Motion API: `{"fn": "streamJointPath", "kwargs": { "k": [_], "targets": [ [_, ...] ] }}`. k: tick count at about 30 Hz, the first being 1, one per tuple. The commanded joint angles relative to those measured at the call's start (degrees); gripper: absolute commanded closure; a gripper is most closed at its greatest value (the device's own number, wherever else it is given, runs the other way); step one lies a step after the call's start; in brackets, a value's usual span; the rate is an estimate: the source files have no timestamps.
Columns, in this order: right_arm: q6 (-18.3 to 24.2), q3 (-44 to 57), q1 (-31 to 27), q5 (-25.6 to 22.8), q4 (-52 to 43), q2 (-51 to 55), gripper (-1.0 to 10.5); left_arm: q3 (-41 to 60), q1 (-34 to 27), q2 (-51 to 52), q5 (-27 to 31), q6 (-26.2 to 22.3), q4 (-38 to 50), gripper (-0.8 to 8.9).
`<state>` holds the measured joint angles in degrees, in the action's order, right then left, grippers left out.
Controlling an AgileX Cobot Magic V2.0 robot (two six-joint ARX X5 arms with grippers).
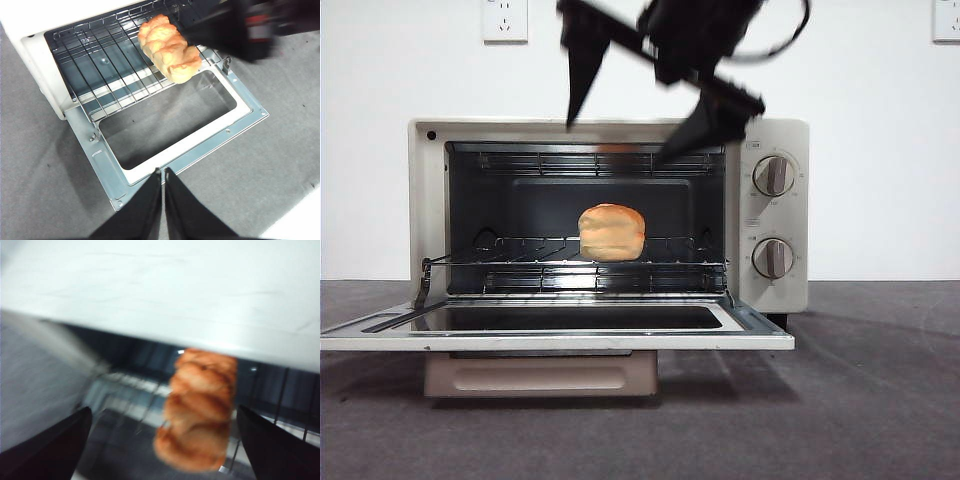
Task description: The left arm flap open the oven, the right arm pick bread and place it into oven, the left arm flap close the oven
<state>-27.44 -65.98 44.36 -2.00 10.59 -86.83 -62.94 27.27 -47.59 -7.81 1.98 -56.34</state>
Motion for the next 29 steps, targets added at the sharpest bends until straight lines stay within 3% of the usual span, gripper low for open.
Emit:
{"fn": "streamJointPath", "kwargs": {
  "k": [1,8,14,20,29],
  "targets": [
    [4.5,-1.2,1.4,1.9,3.5,4.2,4.8,-0.4,0.2,-0.2,-0.1,-1.4,1.1,7.98],
    [13.2,-1.2,2.0,2.6,14.6,17.3,4.8,-0.4,0.2,-0.2,-0.1,-1.3,2.3,7.98],
    [18.4,-0.4,1.9,0.2,24.9,28.2,4.8,-0.4,0.2,-0.3,-0.1,-1.3,2.3,7.98],
    [18.5,6.8,1.9,0.0,26.9,38.6,4.8,-0.4,0.2,-0.3,-0.1,-1.0,2.4,7.98],
    [14.5,18.9,1.9,0.6,27.1,50.9,4.8,-0.3,0.2,-0.3,-0.1,0.2,2.4,7.98]
  ]
}}
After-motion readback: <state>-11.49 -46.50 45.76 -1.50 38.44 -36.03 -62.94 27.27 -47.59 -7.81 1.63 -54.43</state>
